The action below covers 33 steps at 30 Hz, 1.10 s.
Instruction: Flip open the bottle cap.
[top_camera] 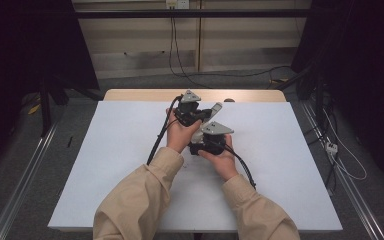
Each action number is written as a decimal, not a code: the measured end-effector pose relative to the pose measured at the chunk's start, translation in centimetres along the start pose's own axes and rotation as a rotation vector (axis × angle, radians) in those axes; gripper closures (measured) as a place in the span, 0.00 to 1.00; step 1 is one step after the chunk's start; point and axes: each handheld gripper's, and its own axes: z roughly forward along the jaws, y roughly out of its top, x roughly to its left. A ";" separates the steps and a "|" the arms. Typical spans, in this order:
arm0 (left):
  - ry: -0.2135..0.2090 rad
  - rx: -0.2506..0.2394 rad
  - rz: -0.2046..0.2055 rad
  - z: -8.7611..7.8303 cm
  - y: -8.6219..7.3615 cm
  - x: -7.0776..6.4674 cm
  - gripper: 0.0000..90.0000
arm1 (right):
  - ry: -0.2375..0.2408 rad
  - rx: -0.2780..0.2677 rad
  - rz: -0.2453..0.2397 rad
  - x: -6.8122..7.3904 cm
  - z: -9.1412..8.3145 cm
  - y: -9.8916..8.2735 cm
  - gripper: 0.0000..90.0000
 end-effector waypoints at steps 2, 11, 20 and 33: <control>-0.002 0.000 -0.002 0.0 0.0 0.0 1.00 | 0.000 0.000 0.000 0.0 0.0 0.0 0.21; -0.002 0.012 0.003 -0.1 -0.1 0.0 1.00 | 0.002 0.001 0.008 -0.1 0.0 0.0 0.21; -0.007 0.007 -0.008 -0.8 -0.1 -0.1 0.84 | -0.011 0.010 0.041 -0.2 -0.2 0.0 0.08; -0.005 0.024 -0.026 -5.1 -0.8 0.2 0.44 | 0.027 0.066 0.035 0.1 -2.7 0.2 0.05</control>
